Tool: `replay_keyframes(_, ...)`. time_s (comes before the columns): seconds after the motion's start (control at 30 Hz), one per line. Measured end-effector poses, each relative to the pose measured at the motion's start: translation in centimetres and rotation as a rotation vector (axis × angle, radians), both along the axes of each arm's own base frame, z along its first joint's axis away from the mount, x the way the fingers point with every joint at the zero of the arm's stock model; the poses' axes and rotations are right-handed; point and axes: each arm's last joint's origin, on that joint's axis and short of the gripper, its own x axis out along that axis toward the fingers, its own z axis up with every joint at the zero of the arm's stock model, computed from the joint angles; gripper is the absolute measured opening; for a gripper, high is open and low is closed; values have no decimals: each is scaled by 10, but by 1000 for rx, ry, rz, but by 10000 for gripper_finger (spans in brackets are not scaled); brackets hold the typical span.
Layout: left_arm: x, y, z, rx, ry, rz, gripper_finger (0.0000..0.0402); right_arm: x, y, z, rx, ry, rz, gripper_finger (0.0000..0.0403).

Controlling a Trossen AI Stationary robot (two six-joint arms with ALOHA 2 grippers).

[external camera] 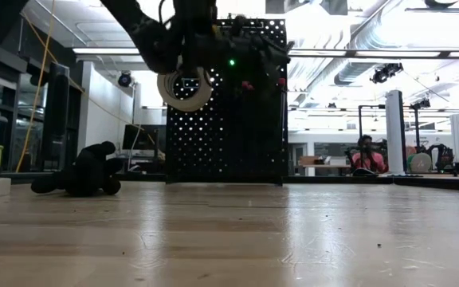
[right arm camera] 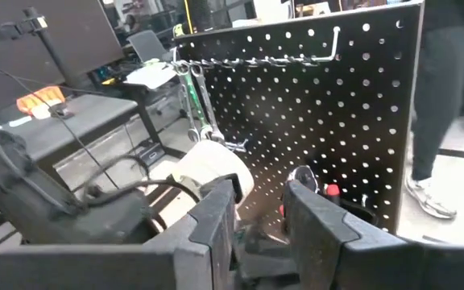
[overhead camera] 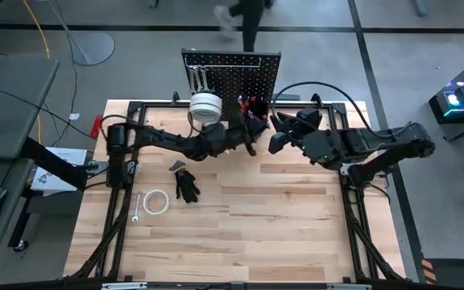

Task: Hang tools onto peg board
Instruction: Put the magnetic telescoping into the black bin on the peg board

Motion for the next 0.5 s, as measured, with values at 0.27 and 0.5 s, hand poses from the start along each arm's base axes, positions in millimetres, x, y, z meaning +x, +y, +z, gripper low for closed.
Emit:
replay_keyframes(0.27, 9, 9, -4, -44, -121, 124, 32, 1, 0, 2, 9, -23, 3, 103)
replay_keyframes(0.5, 16, 6, 15, 9, -161, 109, 79, 2, 1, 5, 20, -68, 4, 103)
